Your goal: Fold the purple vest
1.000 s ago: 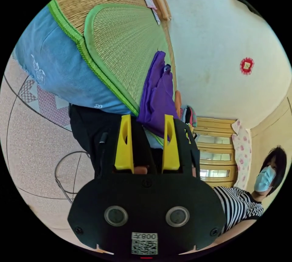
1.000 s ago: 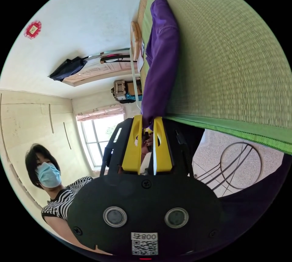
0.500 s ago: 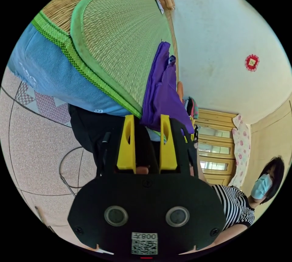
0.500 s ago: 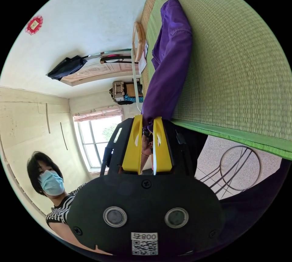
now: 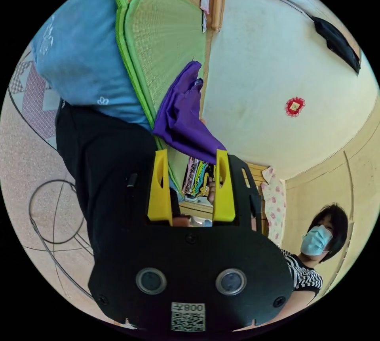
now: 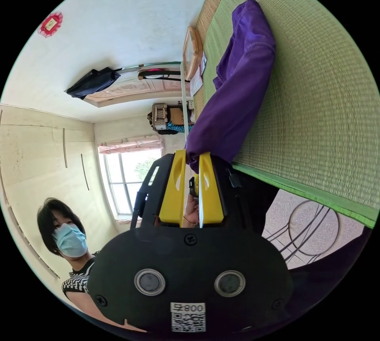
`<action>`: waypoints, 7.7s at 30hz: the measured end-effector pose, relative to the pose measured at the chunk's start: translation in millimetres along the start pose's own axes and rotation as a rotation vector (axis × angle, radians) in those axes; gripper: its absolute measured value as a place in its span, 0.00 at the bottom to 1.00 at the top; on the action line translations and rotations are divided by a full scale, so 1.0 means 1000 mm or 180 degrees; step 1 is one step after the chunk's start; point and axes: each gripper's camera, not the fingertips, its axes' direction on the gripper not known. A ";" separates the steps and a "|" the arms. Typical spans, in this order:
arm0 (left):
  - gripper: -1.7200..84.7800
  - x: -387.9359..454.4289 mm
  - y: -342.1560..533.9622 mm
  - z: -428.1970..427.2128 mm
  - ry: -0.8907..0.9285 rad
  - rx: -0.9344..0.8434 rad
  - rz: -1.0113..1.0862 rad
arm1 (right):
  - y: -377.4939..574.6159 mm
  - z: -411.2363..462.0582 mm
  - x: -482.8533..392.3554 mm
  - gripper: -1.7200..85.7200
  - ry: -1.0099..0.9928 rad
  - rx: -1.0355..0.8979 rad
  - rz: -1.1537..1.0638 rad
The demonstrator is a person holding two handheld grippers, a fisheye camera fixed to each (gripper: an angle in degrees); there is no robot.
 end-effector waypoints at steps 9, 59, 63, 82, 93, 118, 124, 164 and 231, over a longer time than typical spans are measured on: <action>0.22 -0.020 -0.012 0.009 0.0197 0.0285 -0.0277 | -0.006 -0.003 0.003 0.09 0.0007 -0.0001 -0.0036; 0.06 0.070 -0.074 0.175 -0.0404 -0.0052 -0.0026 | 0.117 -0.147 0.322 0.04 0.0149 -0.0035 0.0233; 0.06 0.091 -0.084 0.210 -0.0364 -0.0055 0.0043 | 0.134 -0.169 0.366 0.04 0.0021 0.0096 0.0254; 0.05 0.292 -0.174 0.466 0.0103 -0.0647 0.1165 | 0.180 -0.338 0.456 0.03 -0.0431 0.0774 -0.0736; 0.05 0.388 -0.290 0.731 0.0099 -0.1206 0.1429 | 0.121 -0.460 0.524 0.02 -0.0500 0.1249 -0.1017; 0.05 0.580 -0.617 1.615 -0.0199 -0.1621 0.2695 | -0.502 -0.896 0.586 0.02 0.1416 0.1740 -0.0782; 0.05 0.391 -0.627 1.754 -0.1097 -0.2178 0.1698 | -0.601 -0.910 0.745 0.02 0.1870 0.1137 0.0612; 0.03 0.341 -0.563 1.861 -0.1325 -0.2556 0.1971 | -0.920 -0.658 0.653 0.02 0.4518 -0.1094 0.0426; 0.02 0.419 -0.101 0.926 -0.1852 -0.2377 0.2388 | -0.080 -0.735 0.080 0.13 0.4615 0.2863 -0.0604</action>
